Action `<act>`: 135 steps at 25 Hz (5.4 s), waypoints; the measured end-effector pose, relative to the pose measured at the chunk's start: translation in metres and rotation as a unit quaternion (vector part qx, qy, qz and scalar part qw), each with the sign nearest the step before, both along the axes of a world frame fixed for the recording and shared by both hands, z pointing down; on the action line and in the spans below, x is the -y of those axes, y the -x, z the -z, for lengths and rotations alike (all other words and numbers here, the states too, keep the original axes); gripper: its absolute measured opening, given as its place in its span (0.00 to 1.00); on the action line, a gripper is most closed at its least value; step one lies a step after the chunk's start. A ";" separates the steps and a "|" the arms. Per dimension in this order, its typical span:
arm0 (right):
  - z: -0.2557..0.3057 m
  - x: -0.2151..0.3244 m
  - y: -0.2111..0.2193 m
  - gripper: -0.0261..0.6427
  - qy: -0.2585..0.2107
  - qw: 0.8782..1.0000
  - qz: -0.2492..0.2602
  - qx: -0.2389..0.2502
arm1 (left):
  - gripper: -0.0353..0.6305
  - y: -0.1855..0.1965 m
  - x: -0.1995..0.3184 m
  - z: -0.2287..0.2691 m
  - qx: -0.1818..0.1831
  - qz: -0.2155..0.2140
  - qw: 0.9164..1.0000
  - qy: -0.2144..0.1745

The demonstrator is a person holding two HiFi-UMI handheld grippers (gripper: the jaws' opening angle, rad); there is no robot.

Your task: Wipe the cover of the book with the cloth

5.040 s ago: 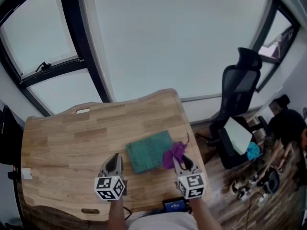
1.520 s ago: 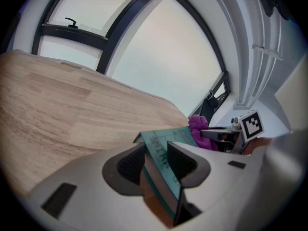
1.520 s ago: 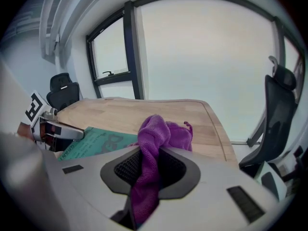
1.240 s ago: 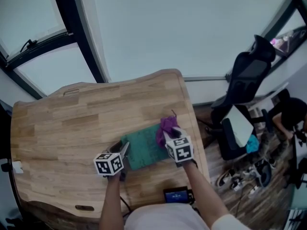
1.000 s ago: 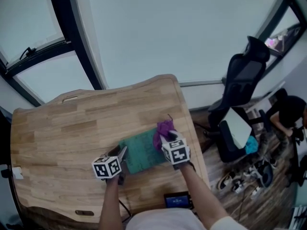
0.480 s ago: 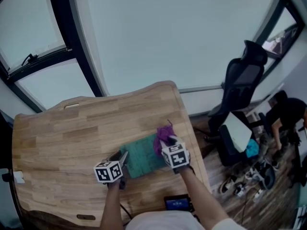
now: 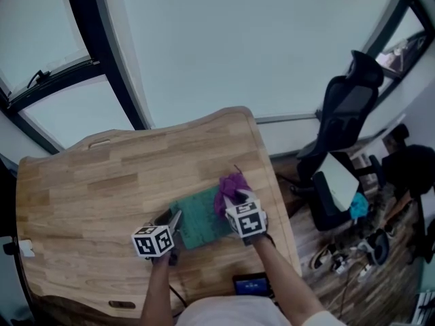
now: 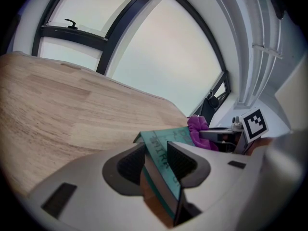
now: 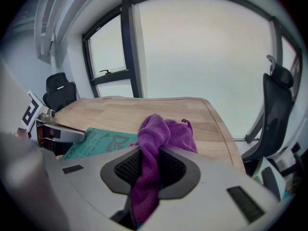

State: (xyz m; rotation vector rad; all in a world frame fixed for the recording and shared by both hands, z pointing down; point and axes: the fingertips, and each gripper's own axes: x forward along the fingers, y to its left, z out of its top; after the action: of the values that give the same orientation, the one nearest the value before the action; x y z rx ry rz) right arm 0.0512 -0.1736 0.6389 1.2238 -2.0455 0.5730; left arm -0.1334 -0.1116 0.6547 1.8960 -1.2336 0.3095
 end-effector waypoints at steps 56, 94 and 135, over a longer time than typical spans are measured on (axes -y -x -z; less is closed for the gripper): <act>0.005 -0.013 0.090 0.16 0.024 0.996 0.083 0.024 | 0.27 0.000 -0.001 -0.001 0.003 0.001 1.000 -0.001; 0.006 -0.031 0.146 0.16 0.027 0.987 0.154 0.038 | 0.27 0.000 -0.001 -0.001 -0.002 -0.001 1.000 0.002; 0.004 -0.054 0.148 0.16 0.038 0.984 0.169 0.044 | 0.26 0.001 0.000 -0.003 -0.009 0.001 1.000 0.008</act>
State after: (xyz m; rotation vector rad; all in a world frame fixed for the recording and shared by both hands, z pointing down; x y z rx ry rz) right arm -0.0965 -0.1199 0.6349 0.7934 -2.2204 0.5411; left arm -0.1343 -0.1116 0.6581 1.8809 -1.2185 0.3002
